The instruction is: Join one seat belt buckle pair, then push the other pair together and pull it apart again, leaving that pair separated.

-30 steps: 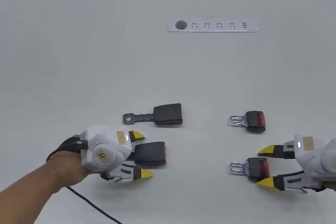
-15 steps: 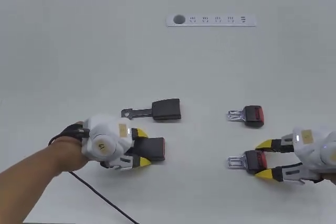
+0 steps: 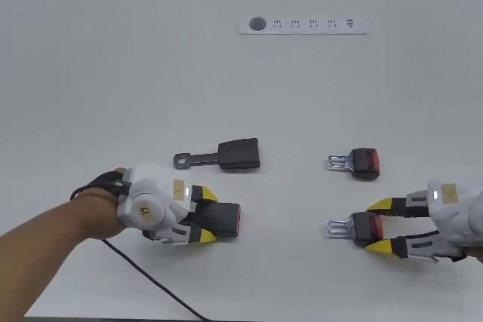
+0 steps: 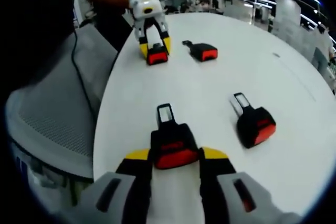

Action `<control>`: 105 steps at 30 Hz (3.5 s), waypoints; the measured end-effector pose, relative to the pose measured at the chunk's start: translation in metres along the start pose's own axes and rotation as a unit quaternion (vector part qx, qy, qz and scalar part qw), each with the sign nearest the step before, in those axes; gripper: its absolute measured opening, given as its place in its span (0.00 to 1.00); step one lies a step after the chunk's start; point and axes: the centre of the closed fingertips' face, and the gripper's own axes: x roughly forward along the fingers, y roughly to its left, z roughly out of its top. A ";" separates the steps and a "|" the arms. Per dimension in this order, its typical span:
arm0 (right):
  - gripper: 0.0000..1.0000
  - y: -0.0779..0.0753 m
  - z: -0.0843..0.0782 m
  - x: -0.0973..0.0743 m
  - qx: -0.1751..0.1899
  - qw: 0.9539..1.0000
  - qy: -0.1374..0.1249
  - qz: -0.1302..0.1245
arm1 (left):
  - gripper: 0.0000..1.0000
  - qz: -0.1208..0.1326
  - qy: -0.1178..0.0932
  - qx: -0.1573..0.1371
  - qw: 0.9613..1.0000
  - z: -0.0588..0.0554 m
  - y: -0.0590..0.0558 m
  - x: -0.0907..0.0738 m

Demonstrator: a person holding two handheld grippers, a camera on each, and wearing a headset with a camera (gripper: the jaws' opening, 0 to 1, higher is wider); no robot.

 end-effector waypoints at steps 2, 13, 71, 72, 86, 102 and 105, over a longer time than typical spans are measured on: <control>0.35 0.000 0.001 0.001 0.000 1.000 -0.001 0.000 | 0.36 0.002 0.000 -0.001 1.000 0.000 0.000 0.000; 0.35 0.006 0.019 0.015 0.010 1.000 -0.022 -0.006 | 0.36 0.004 -0.007 -0.014 1.000 -0.001 0.001 -0.002; 0.34 0.014 0.117 0.109 -0.008 0.999 -0.040 0.027 | 0.35 -0.012 0.003 -0.015 1.000 -0.002 0.001 0.000; 0.34 0.013 0.119 0.110 -0.007 0.999 -0.040 0.025 | 0.35 -0.012 0.003 -0.016 1.000 -0.002 0.001 -0.001; 0.34 0.015 0.126 0.115 -0.009 1.000 -0.010 0.023 | 0.35 -0.014 0.006 -0.020 1.000 -0.001 0.002 -0.001; 0.34 0.020 0.134 0.124 0.005 1.000 -0.003 0.007 | 0.36 -0.018 0.008 -0.021 1.000 -0.002 0.003 -0.001; 0.34 0.021 0.134 0.125 0.004 1.000 -0.002 0.006 | 0.36 -0.018 0.008 -0.021 1.000 -0.002 0.003 -0.001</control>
